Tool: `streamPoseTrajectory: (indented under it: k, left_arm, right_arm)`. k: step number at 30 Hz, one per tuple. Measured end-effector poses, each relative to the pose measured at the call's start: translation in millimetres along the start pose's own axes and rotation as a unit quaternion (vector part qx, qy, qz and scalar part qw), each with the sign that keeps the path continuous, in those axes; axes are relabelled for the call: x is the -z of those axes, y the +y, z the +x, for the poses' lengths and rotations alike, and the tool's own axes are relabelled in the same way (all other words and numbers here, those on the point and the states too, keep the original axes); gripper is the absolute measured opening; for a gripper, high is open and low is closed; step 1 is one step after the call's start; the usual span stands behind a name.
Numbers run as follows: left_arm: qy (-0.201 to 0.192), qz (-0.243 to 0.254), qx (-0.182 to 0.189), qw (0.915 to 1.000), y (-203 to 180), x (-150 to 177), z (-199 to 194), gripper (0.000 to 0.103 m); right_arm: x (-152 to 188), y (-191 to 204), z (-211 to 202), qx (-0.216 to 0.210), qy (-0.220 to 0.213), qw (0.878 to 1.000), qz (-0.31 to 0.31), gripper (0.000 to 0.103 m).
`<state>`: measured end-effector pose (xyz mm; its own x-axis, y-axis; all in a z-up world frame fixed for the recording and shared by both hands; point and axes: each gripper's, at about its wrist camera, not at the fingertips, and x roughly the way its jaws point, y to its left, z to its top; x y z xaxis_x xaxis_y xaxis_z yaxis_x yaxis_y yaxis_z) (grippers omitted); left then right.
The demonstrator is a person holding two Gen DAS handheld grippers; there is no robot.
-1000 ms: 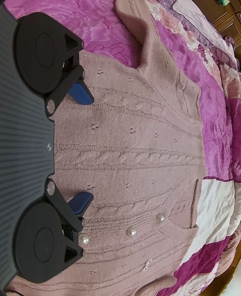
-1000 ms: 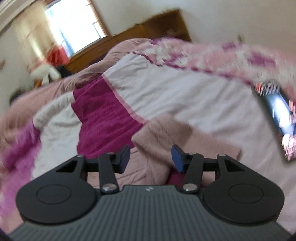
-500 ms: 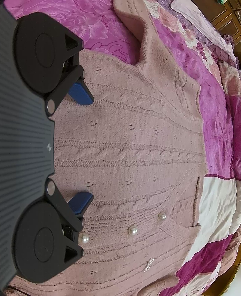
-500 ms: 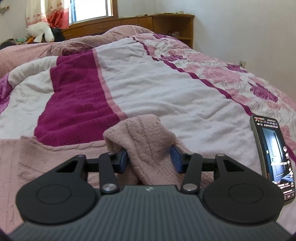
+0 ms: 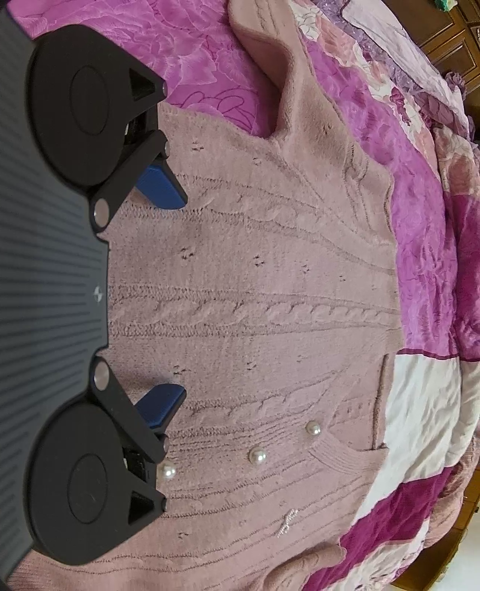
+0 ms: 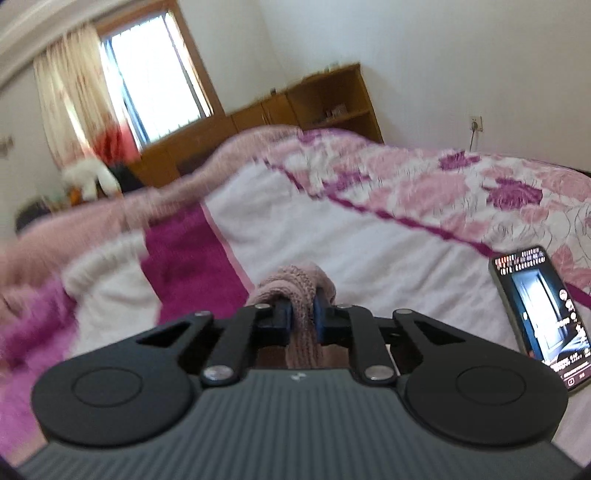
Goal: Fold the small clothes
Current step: 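Lift the sleeve with the right gripper and carry it across the cardigan body, then lay the sleeve across the body and open the right gripper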
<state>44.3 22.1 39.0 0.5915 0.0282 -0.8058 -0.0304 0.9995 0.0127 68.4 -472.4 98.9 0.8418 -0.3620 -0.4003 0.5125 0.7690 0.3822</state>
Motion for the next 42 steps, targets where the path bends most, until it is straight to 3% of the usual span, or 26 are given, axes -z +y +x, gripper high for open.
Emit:
streamPoseTrajectory:
  k: [9,20,30,35,42]
  left_arm:
    - [-0.014,-0.013,0.008,0.9998,9,3,-11,0.103]
    - [-0.038,-0.033,-0.009,0.9987,41,4,-30,0.103]
    - [-0.055,-0.046,-0.027,0.9971,77,11,-45,0.103]
    - [-0.052,-0.055,-0.029,0.9967,90,14,-43,0.103]
    - [-0.043,-0.065,-0.024,0.9967,101,17,-34,0.103]
  right_arm:
    - [-28,33,-38,-0.107,0.003,0.993,0.047,0.015]
    - [-4,135,-61,-0.213,0.02,0.977,-0.004,0.015]
    - [79,223,-46,-0.255,0.086,0.963,-0.029,0.015]
    - [132,262,-39,-0.264,0.117,0.954,-0.078,0.015]
    - [202,288,-21,-0.267,0.198,0.931,-0.153,0.017]
